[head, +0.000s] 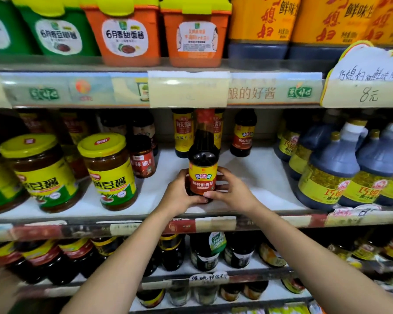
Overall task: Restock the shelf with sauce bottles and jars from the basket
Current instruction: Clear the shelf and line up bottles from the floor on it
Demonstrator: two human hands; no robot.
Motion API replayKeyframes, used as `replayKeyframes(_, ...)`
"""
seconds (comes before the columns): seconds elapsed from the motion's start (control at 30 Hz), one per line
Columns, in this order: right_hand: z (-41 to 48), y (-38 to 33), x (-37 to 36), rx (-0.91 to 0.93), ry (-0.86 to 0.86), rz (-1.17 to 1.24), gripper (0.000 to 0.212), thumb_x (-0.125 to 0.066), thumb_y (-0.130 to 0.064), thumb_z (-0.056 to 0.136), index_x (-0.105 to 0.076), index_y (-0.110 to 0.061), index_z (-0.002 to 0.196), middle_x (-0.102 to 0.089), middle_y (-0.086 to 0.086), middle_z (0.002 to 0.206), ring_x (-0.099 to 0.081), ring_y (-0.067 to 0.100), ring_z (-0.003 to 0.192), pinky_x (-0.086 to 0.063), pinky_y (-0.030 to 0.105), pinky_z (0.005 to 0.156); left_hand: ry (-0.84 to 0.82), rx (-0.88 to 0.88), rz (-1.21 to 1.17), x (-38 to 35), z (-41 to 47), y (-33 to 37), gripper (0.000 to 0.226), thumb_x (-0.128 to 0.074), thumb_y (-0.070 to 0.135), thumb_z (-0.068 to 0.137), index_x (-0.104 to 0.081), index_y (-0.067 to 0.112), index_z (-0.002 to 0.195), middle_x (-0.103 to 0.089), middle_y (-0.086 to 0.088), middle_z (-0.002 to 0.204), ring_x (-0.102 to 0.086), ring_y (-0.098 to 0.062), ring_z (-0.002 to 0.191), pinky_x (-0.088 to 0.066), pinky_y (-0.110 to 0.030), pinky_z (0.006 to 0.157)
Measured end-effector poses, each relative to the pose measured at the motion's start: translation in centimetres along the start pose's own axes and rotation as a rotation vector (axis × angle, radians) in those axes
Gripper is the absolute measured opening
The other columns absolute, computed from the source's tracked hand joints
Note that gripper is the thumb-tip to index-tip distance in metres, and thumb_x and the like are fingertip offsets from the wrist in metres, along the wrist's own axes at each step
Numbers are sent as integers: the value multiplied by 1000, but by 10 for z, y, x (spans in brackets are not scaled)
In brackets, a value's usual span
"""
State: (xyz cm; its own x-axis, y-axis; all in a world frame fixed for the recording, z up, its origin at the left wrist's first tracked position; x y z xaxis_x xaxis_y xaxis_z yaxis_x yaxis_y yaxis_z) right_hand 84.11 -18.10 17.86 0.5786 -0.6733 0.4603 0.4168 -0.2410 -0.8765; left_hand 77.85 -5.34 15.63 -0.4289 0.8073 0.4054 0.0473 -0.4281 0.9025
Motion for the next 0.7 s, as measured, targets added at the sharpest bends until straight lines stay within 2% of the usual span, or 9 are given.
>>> replayKeyframes(0.07,7,-1,-9,-12,31,-18,73,-79,-19,70,-42,-15,133,-59,8,122,-59,23,107,-48,43,95,21,0,21,7,0,-8,78,-86,15,55,-43,20,120,-61,1,115,-58,-17,107,-48,-28,88)
replayKeyframes(0.13,12,-4,-8,-2,68,-40,71,-80,-20,69,-44,-14,131,-60,8,120,-60,22,105,-49,43,94,44,-7,39,9,2,-6,78,-86,17,56,-42,20,120,-59,6,110,-56,-12,103,-43,-15,77)
replayKeyframes(0.17,15,-5,-9,1,82,-53,71,-80,-21,69,-45,-14,130,-61,8,120,-61,22,104,-49,41,93,57,-5,47,11,4,-7,78,-86,19,57,-42,19,122,-58,6,110,-54,-10,100,-40,-14,75)
replayKeyframes(0.23,23,-7,-12,4,113,-83,72,-81,-22,68,-45,-14,130,-61,6,121,-60,21,104,-49,36,91,69,-4,49,15,7,-8,80,-85,20,59,-40,16,125,-57,4,113,-51,-8,98,-38,-16,76)
replayKeyframes(0.4,39,-8,-25,7,122,-116,73,-79,-22,69,-43,-12,132,-60,8,124,-59,23,108,-46,31,90,103,26,-1,26,17,-19,78,-85,14,59,-40,17,123,-59,-2,118,-54,-15,104,-45,-30,88)
replayKeyframes(0.5,47,-8,-28,11,136,-115,72,-80,-22,69,-44,-13,131,-60,7,123,-59,22,107,-46,29,90,122,30,-3,32,22,-23,77,-84,13,59,-43,17,123,-60,-1,116,-54,-14,101,-43,-26,84)
replayKeyframes(0.57,53,-8,-29,9,141,-108,71,-80,-22,69,-45,-13,131,-60,7,124,-59,23,107,-47,32,91,132,29,-8,35,27,-25,78,-85,13,59,-43,18,125,-60,-1,117,-54,-14,103,-43,-26,85)
replayKeyframes(0.7,63,-5,-31,-10,147,-103,71,-79,-24,70,-45,-15,131,-59,6,125,-59,22,108,-46,29,90,150,31,-24,36,34,-28,80,-84,13,61,-42,18,129,-59,-2,123,-54,-16,108,-42,-25,88)
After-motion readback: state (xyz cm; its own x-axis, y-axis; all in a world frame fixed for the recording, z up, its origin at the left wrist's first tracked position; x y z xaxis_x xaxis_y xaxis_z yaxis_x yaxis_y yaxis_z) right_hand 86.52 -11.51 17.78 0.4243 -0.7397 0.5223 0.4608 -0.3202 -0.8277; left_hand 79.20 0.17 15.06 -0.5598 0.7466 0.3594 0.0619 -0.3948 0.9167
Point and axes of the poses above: each hand's wrist, its own z-axis towards the middle knuckle, its own x-axis out of the back of the hand, y = z × x, the point moved 8 cm from there along z, towards the middle knuckle
